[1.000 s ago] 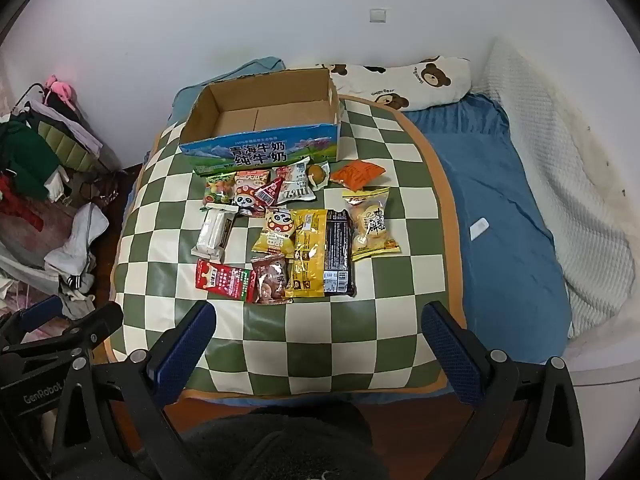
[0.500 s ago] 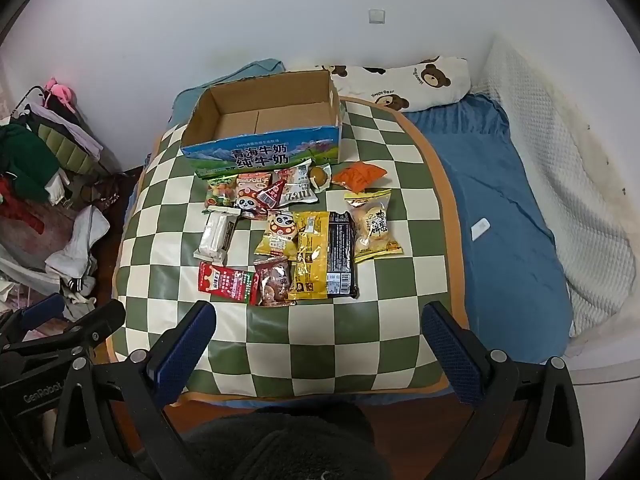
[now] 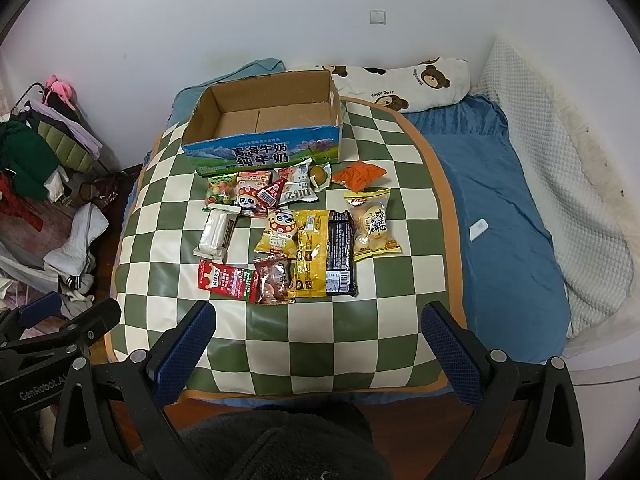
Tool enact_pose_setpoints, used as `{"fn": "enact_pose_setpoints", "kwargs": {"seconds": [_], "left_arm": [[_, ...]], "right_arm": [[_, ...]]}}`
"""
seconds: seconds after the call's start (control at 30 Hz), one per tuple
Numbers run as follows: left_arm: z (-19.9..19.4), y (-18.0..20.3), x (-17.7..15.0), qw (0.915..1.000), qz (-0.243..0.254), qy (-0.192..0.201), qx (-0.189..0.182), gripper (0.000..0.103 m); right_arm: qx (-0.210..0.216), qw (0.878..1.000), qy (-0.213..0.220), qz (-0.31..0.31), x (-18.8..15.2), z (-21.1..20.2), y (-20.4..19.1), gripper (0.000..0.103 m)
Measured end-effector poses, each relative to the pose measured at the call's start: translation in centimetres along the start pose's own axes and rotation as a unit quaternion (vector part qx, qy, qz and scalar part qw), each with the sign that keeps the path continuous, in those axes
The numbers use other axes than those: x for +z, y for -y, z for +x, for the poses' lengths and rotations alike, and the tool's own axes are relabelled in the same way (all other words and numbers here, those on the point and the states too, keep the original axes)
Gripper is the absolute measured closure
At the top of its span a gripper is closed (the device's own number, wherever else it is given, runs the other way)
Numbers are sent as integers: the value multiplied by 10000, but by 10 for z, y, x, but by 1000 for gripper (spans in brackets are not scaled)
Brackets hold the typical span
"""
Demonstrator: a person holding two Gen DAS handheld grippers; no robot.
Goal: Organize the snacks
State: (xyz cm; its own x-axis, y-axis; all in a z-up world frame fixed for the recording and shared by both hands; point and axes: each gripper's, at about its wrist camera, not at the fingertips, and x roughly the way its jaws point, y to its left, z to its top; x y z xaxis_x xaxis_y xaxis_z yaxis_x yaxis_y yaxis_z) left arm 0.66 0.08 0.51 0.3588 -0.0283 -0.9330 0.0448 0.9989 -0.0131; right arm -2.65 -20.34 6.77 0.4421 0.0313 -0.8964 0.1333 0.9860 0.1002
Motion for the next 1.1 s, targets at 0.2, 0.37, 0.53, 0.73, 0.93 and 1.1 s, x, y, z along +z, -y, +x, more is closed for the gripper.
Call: {"fn": "enact_pose_setpoints", "kwargs": {"seconds": [0.2, 0.37, 0.53, 0.73, 0.93, 1.1], "left_arm": [[0, 0, 0, 10000, -12, 4, 0, 0], [0, 0, 0, 10000, -11, 13, -4, 0], [-1, 0, 0, 10000, -8, 22, -2, 0], [-1, -2, 1, 10000, -17, 28, -20, 0], [-3, -4, 2, 10000, -21, 16, -39, 0], [-3, -3, 1, 10000, -17, 25, -36, 0]], "right_arm": [[0, 10000, 19, -5, -1, -4, -2, 0], [-23, 10000, 60, -38, -1, -6, -3, 0], [-34, 10000, 69, -61, 0, -9, -3, 0], [-34, 9999, 106, -66, 1, -15, -4, 0], [-44, 9999, 124, -79, 0, -13, -1, 0], [-41, 9999, 123, -83, 0, -13, -1, 0]]}}
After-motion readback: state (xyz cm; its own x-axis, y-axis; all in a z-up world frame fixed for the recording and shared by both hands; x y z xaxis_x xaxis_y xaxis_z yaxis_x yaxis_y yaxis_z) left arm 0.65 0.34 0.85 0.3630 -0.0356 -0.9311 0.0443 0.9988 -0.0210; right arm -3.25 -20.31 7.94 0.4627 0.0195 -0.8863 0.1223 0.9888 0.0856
